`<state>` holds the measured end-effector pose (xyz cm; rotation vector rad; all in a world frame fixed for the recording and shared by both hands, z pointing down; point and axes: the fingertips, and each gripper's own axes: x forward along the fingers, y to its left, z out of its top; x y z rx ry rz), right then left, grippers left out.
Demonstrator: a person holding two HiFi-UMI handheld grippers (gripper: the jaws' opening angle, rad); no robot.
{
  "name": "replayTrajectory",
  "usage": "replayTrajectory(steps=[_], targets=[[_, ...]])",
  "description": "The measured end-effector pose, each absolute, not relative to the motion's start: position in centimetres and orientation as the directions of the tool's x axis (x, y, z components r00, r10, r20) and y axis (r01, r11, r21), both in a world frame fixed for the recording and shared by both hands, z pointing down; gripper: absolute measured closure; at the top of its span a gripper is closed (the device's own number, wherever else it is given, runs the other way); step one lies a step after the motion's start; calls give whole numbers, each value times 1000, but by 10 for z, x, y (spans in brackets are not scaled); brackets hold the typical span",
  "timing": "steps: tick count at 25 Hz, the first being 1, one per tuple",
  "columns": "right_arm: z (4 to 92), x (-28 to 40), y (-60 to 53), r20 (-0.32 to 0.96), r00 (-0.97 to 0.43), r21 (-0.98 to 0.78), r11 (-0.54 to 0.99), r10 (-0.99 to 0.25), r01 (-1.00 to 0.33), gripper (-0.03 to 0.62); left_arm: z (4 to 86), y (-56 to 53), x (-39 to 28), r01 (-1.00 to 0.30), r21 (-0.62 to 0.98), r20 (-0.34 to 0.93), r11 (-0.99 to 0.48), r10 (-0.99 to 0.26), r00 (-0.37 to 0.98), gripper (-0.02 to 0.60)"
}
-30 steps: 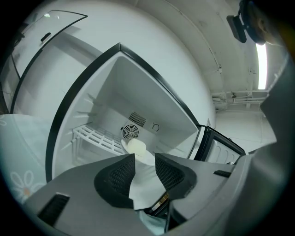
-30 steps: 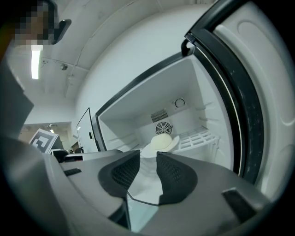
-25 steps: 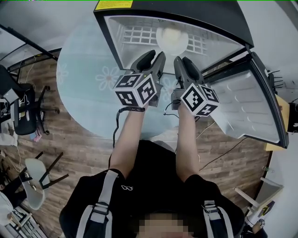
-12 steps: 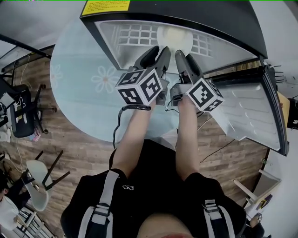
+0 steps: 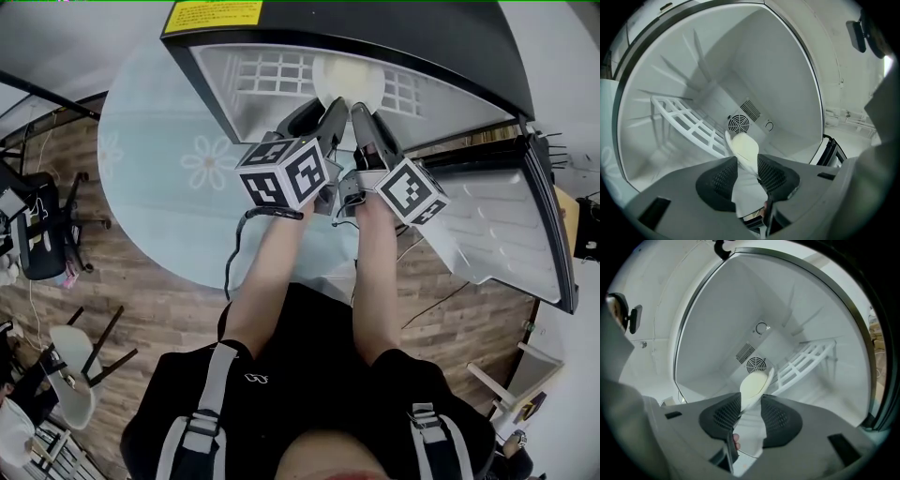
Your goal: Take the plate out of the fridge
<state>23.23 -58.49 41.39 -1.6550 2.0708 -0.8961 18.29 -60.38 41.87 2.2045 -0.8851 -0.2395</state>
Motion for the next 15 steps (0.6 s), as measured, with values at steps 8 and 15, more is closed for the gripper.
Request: replayTrajectory(steps=[8, 15], targets=[[408, 222, -568, 108, -284, -656, 146, -953, -741, 460, 413, -584, 173, -559, 672, 124, -486, -670, 732, 457], [389, 222, -544, 58, -291, -656, 183, -955, -732, 459, 387, -560, 170, -575, 635, 101, -516, -682, 724, 457]])
